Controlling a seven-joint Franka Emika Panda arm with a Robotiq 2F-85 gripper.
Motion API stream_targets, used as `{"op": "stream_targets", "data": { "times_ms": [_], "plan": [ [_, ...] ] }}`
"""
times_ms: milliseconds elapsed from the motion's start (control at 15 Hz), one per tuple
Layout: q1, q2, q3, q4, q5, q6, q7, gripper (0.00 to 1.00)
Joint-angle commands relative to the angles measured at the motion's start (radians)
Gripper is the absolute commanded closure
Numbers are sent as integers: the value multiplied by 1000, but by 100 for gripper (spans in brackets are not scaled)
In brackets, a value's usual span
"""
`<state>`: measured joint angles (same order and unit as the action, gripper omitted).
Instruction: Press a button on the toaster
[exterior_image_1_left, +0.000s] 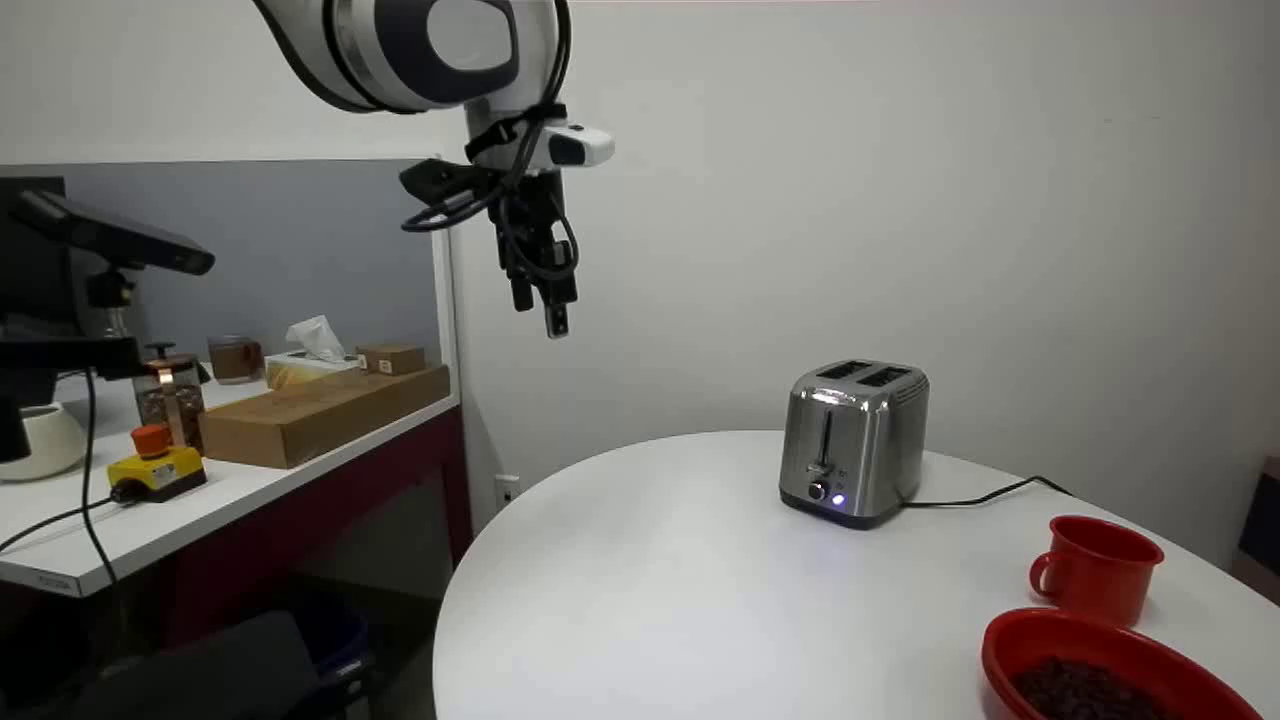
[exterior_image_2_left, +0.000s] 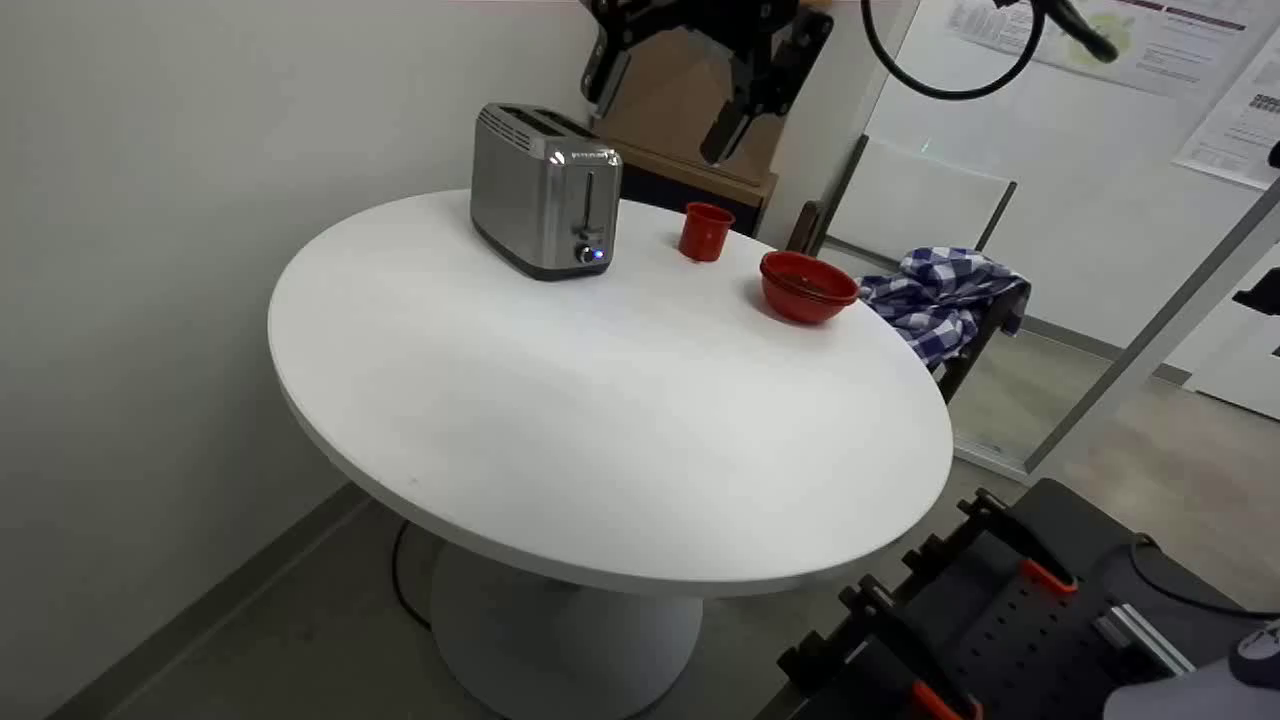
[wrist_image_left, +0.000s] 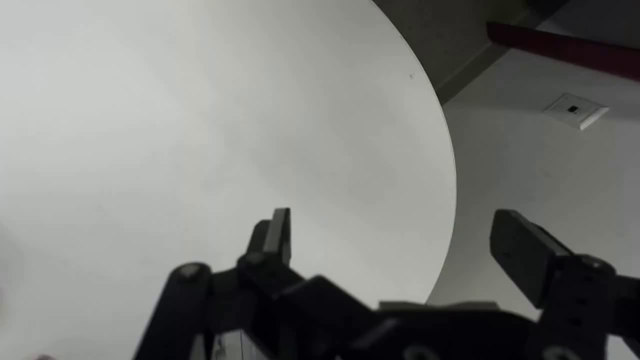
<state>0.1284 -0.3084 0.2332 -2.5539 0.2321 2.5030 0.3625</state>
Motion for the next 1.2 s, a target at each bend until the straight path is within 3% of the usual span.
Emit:
{"op": "stream_targets", "data": {
  "times_ms": [0,533,867,1133],
  "plan": [
    [10,0,-10,1,-5,-2,3,0],
    [-18,129,-151,134,20,-161,-216,0],
    [-86,296,-210,309,-81,-274,-327,0],
    [-113,432,-224,434,-182,-225,-415,0]
  ]
}}
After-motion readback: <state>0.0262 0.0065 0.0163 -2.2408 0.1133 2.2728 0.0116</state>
